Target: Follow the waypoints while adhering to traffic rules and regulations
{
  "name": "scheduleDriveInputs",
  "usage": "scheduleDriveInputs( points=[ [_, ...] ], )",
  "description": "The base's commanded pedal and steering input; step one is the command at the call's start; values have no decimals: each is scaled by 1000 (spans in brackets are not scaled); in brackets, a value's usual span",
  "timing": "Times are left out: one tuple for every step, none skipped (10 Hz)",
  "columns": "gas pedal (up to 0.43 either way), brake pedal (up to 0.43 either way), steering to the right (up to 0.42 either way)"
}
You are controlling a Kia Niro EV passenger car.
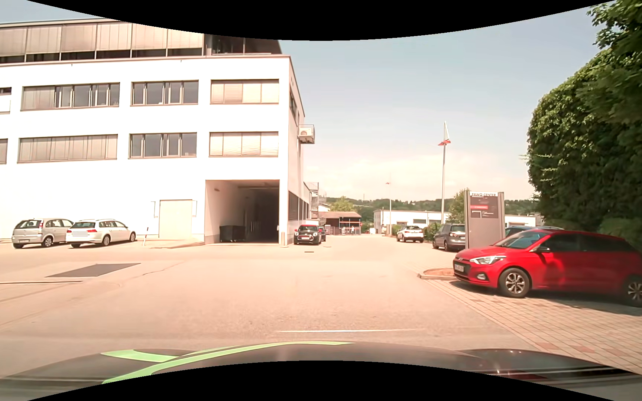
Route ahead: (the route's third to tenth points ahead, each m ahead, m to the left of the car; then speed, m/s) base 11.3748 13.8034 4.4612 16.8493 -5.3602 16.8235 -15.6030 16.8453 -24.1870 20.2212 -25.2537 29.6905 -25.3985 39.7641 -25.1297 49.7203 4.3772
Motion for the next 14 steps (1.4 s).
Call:
scheduleDriveInputs(
  points=[
    [0,0,-26],
    [0,0,-29],
    [0,0,-33],
    [0,0,-40],
    [0,0,-49],
    [0,0,-64],
    [0,0,-83],
    [0,0,-105],
    [0,0,-131],
    [0,0,-160],
    [0,0,-183],
    [0,0,-212],
    [0,0,-241],
    [0,0,-271]
  ],
)
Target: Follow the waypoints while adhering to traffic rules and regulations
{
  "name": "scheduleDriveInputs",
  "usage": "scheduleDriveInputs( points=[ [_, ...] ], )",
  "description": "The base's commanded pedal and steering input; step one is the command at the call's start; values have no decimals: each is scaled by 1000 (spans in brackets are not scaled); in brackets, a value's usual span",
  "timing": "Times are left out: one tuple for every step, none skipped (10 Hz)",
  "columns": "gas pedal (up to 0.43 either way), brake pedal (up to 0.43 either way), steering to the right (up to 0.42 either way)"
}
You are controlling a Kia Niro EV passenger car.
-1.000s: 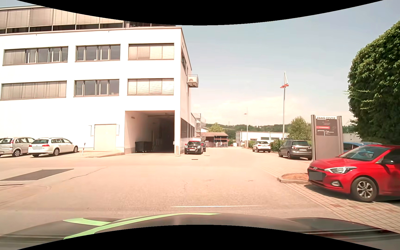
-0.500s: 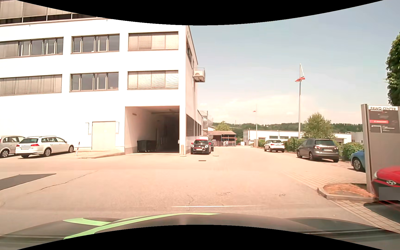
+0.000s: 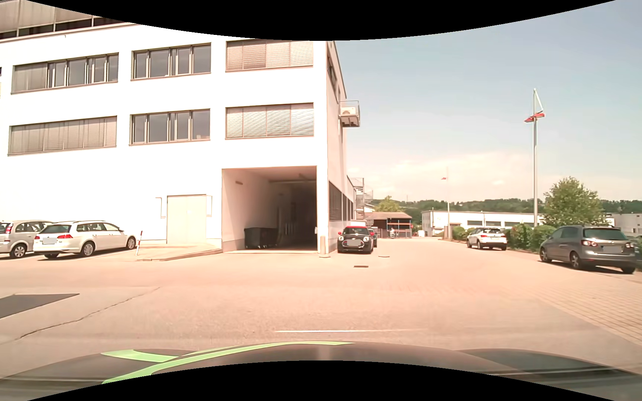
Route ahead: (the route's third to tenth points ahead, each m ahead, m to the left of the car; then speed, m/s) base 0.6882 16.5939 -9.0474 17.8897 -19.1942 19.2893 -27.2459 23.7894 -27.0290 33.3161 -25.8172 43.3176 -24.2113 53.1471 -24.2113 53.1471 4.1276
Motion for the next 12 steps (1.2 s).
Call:
scheduleDriveInputs(
  points=[
    [0,0,-292],
    [0,0,-318],
    [0,0,-335],
    [0,0,-345],
    [0,0,-351],
    [0,0,-362],
    [0,0,-377],
    [0,0,-389],
    [0,0,-405],
    [0,0,-416],
    [0,0,-423],
    [0,0,-428]
  ],
)
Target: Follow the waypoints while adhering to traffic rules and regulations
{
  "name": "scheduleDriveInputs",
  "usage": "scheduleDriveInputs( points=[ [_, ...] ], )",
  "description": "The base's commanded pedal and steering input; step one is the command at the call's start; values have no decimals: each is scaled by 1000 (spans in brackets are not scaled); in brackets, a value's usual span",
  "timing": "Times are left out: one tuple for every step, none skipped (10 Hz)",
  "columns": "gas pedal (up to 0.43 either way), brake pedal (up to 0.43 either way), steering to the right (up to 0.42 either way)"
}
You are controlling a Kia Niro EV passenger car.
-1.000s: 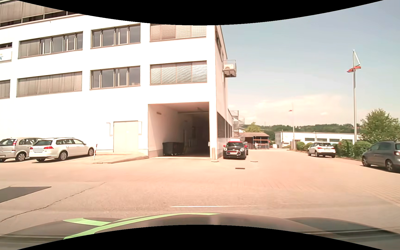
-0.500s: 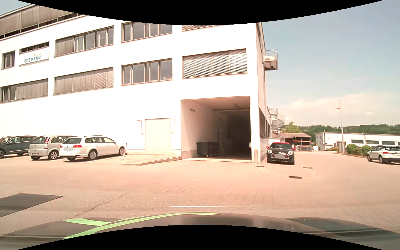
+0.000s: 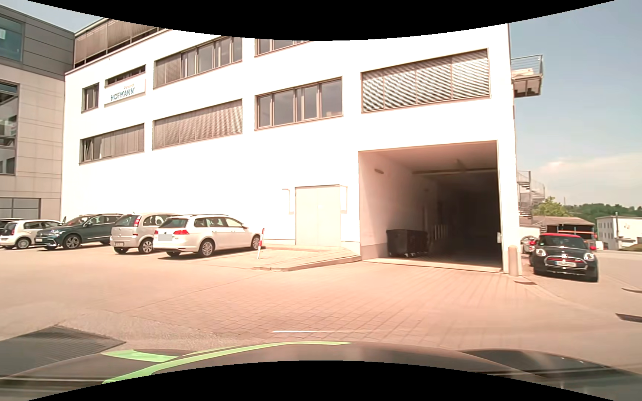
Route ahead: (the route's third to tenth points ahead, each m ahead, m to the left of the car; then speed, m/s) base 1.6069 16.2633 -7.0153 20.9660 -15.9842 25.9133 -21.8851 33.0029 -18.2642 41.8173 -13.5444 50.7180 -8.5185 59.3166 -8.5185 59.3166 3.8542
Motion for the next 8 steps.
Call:
scheduleDriveInputs(
  points=[
    [0,0,-433],
    [0,0,-442],
    [0,0,-448],
    [0,0,-452],
    [0,0,-452],
    [0,0,-452],
    [0,0,-455],
    [0,0,-456]
  ],
)
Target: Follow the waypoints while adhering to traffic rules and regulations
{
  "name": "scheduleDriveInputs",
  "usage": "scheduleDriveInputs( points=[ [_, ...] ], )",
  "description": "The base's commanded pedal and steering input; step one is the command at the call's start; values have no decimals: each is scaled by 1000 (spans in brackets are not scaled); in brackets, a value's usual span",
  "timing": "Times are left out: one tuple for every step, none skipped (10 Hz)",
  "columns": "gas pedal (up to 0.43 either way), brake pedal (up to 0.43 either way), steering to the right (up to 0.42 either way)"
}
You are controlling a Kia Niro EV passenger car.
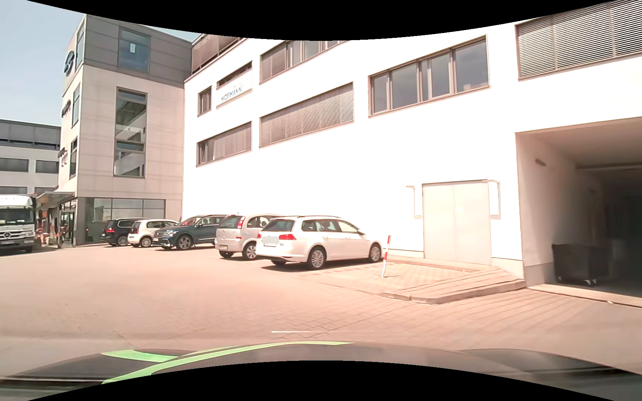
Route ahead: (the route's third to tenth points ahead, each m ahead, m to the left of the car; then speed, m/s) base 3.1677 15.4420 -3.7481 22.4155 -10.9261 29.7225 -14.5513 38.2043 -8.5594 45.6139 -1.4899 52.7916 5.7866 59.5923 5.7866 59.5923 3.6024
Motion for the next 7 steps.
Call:
scheduleDriveInputs(
  points=[
    [0,0,-459],
    [0,0,-466],
    [0,0,-469],
    [0,0,-466],
    [0,0,-465],
    [0,0,-462],
    [0,0,-453]
  ],
)
